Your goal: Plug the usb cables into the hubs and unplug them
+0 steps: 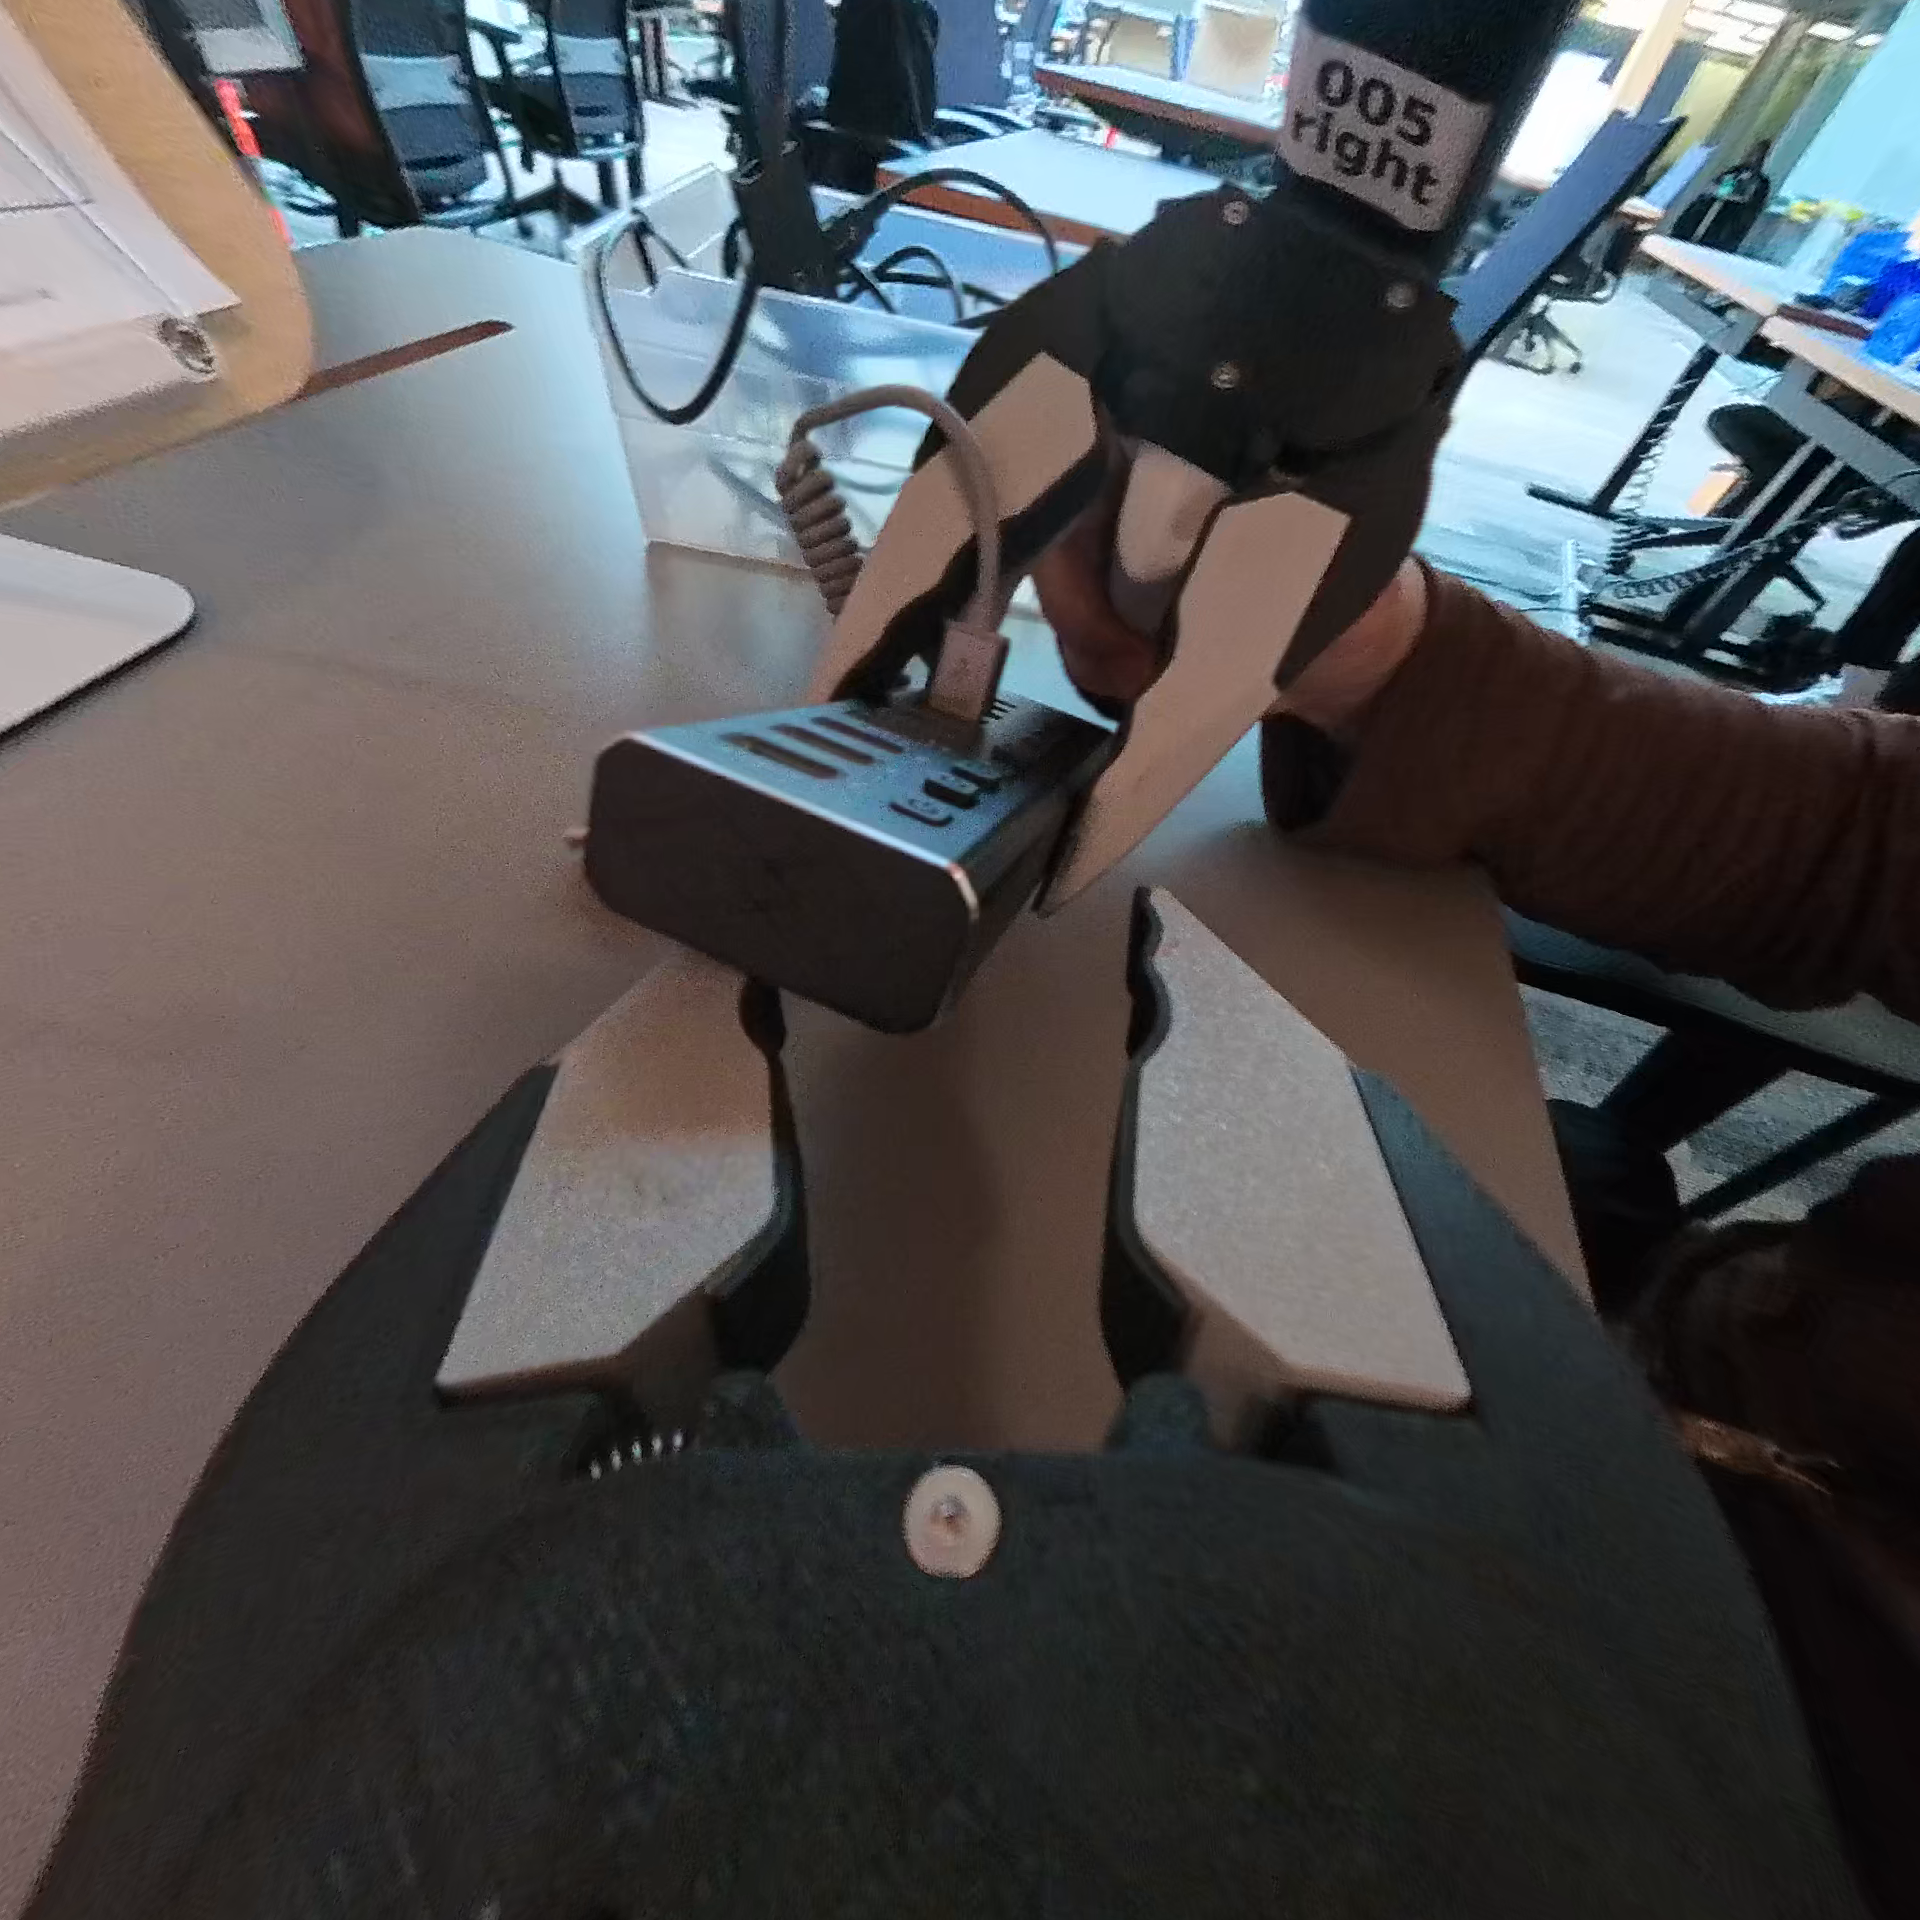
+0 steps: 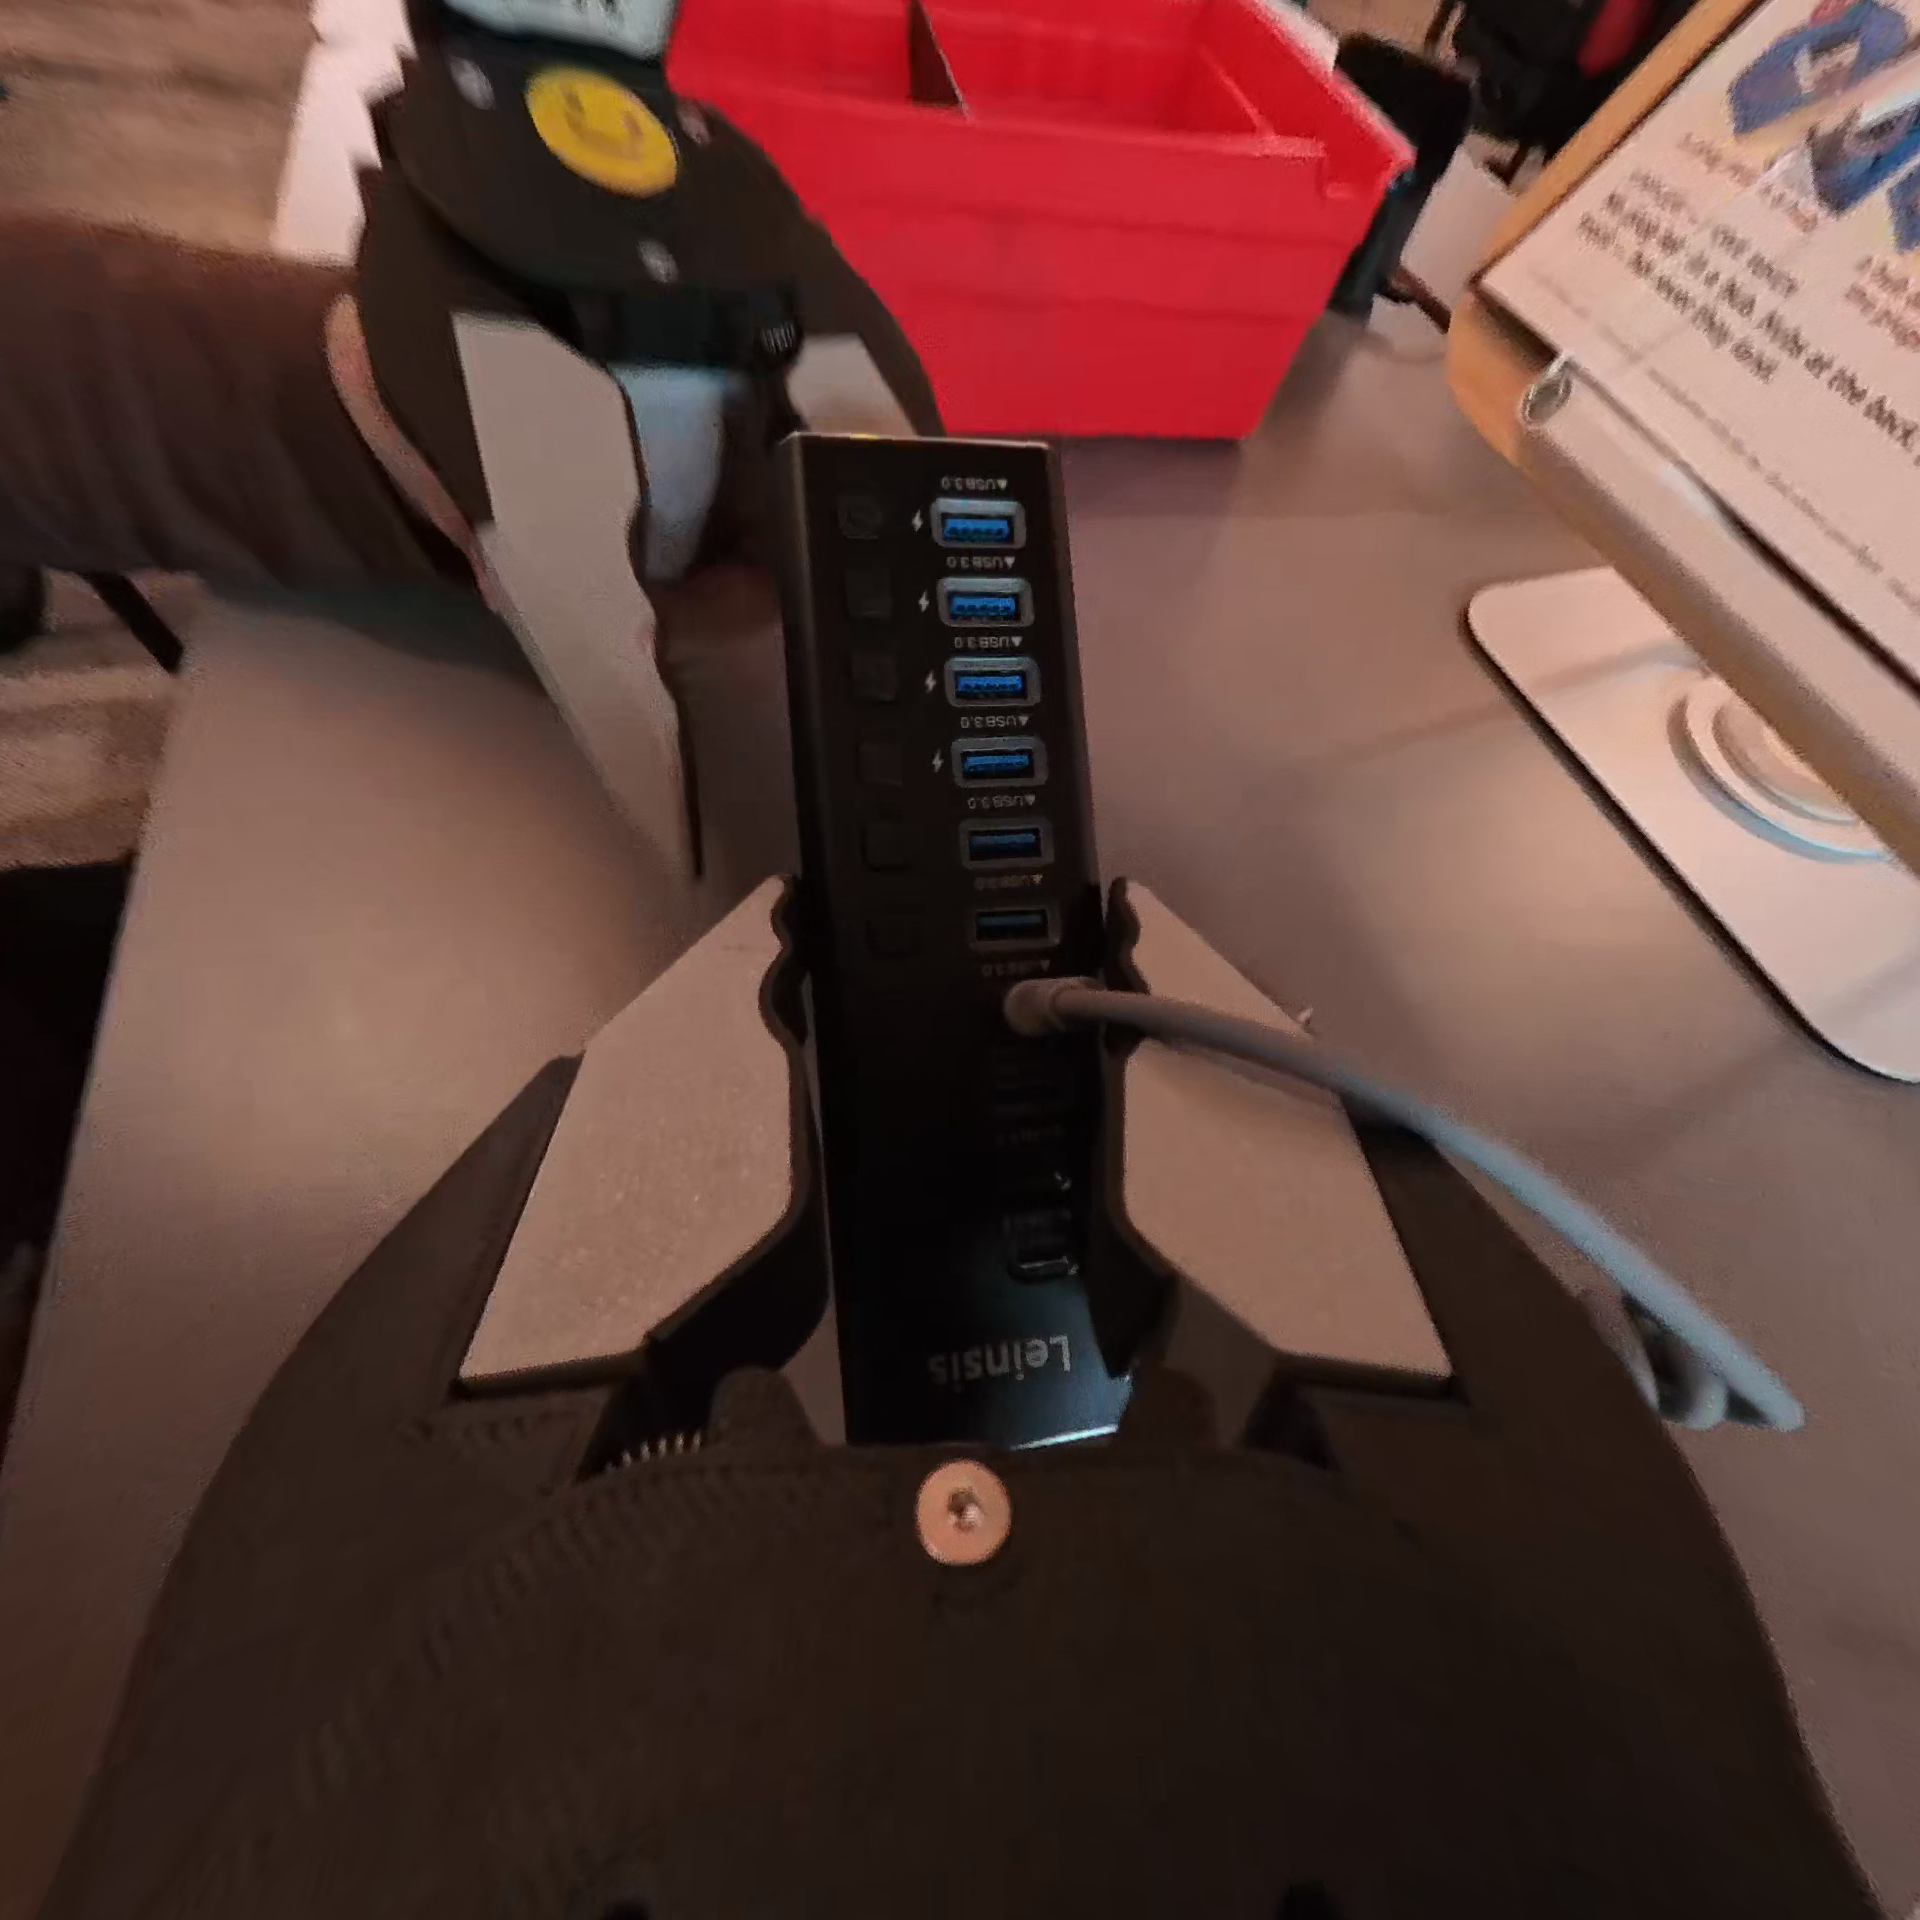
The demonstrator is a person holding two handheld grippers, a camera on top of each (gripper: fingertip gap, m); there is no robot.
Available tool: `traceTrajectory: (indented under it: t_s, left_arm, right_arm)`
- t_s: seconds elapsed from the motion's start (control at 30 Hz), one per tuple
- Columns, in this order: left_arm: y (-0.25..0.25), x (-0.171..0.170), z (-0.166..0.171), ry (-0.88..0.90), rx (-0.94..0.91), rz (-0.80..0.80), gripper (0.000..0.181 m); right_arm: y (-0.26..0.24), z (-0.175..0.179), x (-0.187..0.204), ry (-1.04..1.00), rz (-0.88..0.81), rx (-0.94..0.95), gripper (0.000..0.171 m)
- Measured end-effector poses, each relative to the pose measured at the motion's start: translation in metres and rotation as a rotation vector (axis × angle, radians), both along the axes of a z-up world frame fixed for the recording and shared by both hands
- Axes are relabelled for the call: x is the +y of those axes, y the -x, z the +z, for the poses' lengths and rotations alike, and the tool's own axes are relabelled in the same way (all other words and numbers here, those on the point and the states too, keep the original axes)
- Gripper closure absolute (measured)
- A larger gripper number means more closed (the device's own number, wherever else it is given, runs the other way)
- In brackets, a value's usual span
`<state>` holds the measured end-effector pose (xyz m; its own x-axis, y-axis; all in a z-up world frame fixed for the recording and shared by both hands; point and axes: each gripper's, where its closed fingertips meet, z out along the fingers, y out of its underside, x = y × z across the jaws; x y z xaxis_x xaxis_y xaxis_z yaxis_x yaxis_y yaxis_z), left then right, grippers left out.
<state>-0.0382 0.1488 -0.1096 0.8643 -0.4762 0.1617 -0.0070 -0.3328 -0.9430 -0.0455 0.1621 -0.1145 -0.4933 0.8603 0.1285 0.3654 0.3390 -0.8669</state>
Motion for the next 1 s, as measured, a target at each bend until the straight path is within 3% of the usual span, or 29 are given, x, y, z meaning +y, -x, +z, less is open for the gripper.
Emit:
traceTrajectory:
  t_s: [0.2,0.43,0.6,0.7,0.87,1.0]
  left_arm:
    - [0.016,0.005,-0.006,0.021,0.074,0.101,0.106]
    - [0.026,-0.015,0.003,0.017,-0.076,0.167,0.082]
    - [-0.005,-0.057,0.025,0.006,-0.024,0.12,0.092]
    - [0.005,-0.084,0.052,0.032,0.027,0.149,0.1]
    - [0.098,-0.129,0.086,0.122,0.21,0.387,0.108]
    - [0.2,-0.167,0.078,0.299,0.268,0.65,0.108]
  right_arm:
    - [0.001,-0.009,0.002,-0.005,-0.015,-0.043,0.115]
    - [-0.003,-0.02,0.003,-0.044,-0.005,-0.1,0.115]
    - [-0.002,-0.035,-0.019,-0.114,0.055,-0.155,0.115]
    - [0.0,-0.042,-0.03,-0.19,0.075,-0.148,0.115]
    - [0.005,-0.046,-0.043,-0.278,0.076,-0.113,0.121]
    - [0.005,-0.045,-0.043,-0.28,0.066,-0.102,0.12]
